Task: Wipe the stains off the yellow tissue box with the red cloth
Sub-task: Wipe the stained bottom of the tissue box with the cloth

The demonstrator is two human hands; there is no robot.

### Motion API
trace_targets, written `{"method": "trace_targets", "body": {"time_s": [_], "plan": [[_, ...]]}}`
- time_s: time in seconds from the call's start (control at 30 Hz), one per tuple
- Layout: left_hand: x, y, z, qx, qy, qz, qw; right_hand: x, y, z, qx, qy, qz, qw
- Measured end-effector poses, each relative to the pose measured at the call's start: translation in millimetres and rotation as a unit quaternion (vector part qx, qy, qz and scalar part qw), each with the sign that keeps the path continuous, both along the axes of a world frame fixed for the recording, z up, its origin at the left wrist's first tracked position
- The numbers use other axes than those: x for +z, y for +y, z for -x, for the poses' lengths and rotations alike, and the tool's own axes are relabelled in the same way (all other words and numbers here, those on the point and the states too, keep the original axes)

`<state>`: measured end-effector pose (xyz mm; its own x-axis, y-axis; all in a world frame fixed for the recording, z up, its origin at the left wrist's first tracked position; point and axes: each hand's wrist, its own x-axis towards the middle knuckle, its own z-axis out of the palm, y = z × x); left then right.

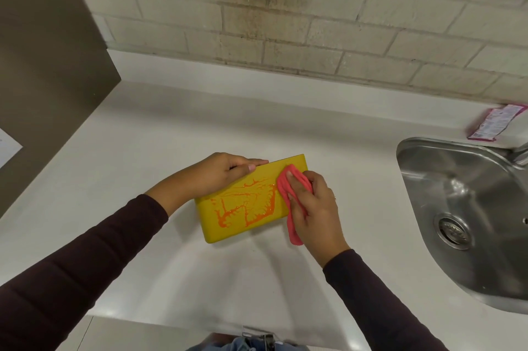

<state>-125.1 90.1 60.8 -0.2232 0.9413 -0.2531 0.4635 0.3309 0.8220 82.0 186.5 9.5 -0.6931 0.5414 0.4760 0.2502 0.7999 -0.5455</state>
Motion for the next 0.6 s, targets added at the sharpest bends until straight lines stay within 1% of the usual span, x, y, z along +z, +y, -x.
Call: {"method": "trace_targets", "body": {"time_s": [0.1,0.17,0.33,0.4,0.5,0.6], "plan": [[1,0,0,0.000,-0.016,-0.004,1.000,-4,-4,-11,0.025,-0.042,-0.036,0.998],[2,1,1,0.001,-0.024,-0.004,1.000,-4,-1,-16,0.024,-0.051,-0.043,0.997],[4,0,-1,0.005,-0.024,0.004,1.000,5,2,-1,-0.026,0.015,0.028,0.999],[4,1,-1,0.010,-0.020,0.006,1.000,9,1,9,-0.035,0.025,0.042,0.998],[2,0,0,0.013,-0.019,0.005,1.000,9,-6,14,-0.027,0.021,0.027,0.999],[0,-1,-2,0.011,-0.030,-0.013,0.999,5,-11,3,-0.007,-0.013,-0.002,1.000]]}}
